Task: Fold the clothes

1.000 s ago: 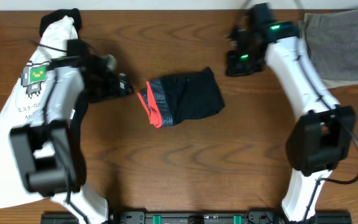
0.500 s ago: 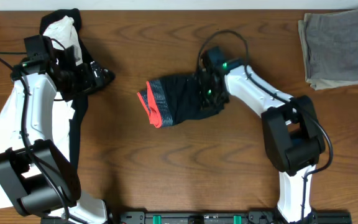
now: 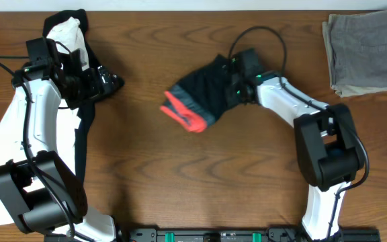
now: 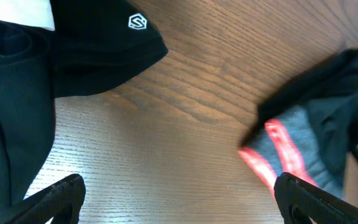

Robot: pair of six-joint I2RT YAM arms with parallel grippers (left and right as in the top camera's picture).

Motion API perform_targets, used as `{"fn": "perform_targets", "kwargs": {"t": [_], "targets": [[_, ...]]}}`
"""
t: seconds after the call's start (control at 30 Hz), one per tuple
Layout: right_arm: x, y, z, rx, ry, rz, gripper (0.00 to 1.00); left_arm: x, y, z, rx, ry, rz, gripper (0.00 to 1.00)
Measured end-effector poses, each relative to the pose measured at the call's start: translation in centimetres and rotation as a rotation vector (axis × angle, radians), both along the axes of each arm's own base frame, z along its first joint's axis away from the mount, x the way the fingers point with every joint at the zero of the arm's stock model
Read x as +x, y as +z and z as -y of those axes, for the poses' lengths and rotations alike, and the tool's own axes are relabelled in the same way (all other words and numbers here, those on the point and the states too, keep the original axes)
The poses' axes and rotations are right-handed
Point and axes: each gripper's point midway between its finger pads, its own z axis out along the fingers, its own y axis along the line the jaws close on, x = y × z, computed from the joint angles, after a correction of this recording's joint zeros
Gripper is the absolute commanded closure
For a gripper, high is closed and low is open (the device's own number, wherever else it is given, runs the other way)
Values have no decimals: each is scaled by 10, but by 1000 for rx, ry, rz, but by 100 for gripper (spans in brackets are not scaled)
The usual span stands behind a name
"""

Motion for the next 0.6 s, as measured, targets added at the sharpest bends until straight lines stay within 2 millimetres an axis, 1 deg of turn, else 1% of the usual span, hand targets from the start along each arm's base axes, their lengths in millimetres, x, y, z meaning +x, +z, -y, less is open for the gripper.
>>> {"fn": "perform_targets", "kwargs": {"t": [0.07,0.17,0.2,0.3,0.37,0.4,0.43,0.47,0.5,0.53,0.57,0.6], "targets": [[25,2,23,-48,-19,101,88,0,0,0,0,0,0,2],[61,6,50,-99,-44,237,72,0,0,0,0,0,0,2],[75,7,65,-123,-53,297,65,0,0,0,0,0,1,2],[89,11,85,-148,-84,348,48,0,0,0,0,0,1,2],[89,12,97,-160,-102,336,37,0,0,0,0,0,1,2],[87,12,100,-163,-103,315,31,0,0,0,0,0,1,2],[84,12,102,-161,-107,287,21,0,0,0,0,0,1,2],[82,16,101,-155,-101,268,13,0,0,0,0,0,1,2],[77,21,99,-143,-94,236,7,0,0,0,0,0,2,2],[71,29,95,-121,-87,207,4,0,0,0,0,0,2,2],[63,44,88,-83,-80,176,1,0,0,0,1,0,2,2],[60,60,82,-45,-69,172,1,0,0,0,0,0,2,2]]}}
